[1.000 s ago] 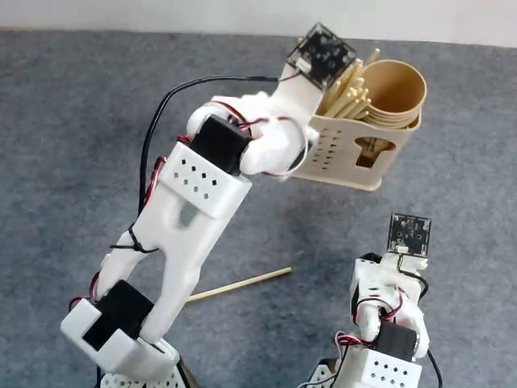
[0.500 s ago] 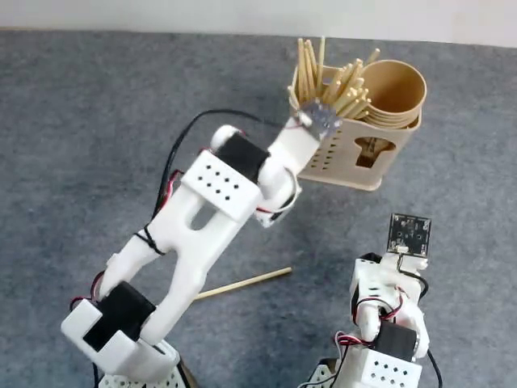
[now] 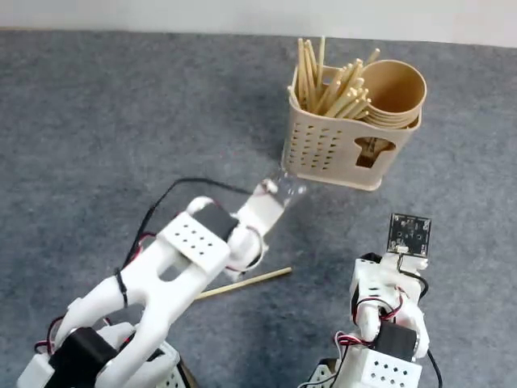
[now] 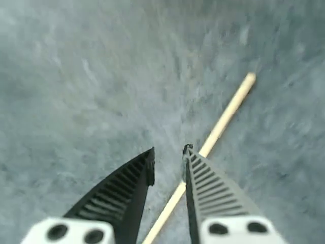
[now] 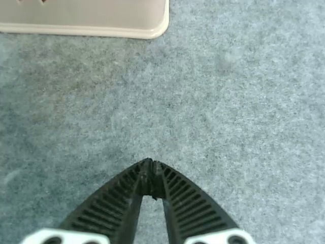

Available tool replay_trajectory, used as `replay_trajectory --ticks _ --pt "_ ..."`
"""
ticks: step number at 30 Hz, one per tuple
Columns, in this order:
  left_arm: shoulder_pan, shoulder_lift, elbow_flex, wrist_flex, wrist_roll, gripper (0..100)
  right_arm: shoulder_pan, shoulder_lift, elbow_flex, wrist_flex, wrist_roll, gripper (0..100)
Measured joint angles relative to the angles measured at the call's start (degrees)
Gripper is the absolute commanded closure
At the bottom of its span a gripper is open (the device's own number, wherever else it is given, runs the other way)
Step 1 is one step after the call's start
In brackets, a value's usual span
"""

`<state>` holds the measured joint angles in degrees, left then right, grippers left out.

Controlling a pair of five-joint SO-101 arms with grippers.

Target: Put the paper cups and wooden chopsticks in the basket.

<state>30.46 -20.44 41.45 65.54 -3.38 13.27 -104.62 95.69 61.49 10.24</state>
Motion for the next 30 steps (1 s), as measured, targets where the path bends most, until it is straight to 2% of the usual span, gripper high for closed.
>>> replay_trajectory --ticks 4,7,22,27,30 --pt "0.1 -0.3 7.0 -3.4 -6.6 89 0.0 0.0 0.0 0.0 0.0 99.3" --pt "0.2 -0.4 9.9 -4.0 -9.0 89 0.0 0.0 0.0 0.0 0.0 99.3" --pt "0.1 -0.7 15.6 -8.1 -9.6 90 0.0 0.0 0.0 0.0 0.0 99.3" --pt "0.1 -0.7 15.7 -8.3 -9.6 98 0.0 0.0 0.0 0.0 0.0 99.3" --pt "0.3 -0.7 16.4 -9.1 -9.8 99 0.0 0.0 0.0 0.0 0.0 99.3"
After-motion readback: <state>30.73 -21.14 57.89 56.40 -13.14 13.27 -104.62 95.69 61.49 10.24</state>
